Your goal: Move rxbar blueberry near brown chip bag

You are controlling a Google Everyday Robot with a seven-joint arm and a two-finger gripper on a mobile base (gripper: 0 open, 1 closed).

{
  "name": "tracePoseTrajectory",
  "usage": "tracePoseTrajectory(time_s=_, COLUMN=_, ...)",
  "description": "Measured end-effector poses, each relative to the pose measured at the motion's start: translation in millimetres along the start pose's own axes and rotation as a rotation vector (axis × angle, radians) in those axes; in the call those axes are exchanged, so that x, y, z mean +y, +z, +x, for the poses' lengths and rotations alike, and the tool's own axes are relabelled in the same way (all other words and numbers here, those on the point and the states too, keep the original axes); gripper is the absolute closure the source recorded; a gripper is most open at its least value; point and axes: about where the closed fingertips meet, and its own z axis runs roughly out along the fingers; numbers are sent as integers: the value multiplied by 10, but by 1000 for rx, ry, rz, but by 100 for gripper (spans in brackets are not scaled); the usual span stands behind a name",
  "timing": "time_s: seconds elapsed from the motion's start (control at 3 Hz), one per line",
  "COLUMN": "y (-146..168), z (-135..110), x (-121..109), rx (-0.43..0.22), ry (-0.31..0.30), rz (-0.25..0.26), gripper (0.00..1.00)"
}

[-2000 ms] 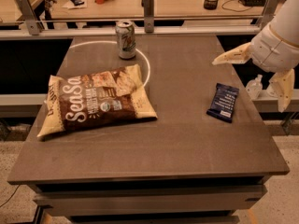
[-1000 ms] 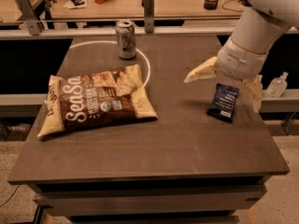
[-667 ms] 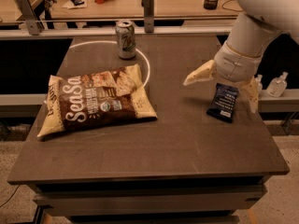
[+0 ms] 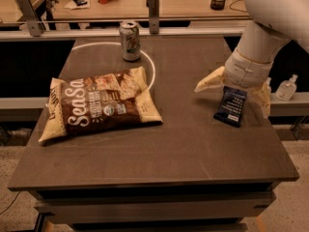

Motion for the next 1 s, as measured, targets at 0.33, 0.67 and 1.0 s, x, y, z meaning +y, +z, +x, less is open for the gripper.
tracePoseTrajectory(time_s=0.33, y=30, z=25, x=33, rx=-1, ry=4, rz=-4, gripper=0)
tracePoseTrajectory(time_s=0.67, y=71, z=51, x=83, rx=3, ry=11, rz=-13, gripper=17)
tracePoseTrajectory(time_s=1.0, y=90, z=72, x=160, rx=6, ry=22, rz=-21, gripper=40)
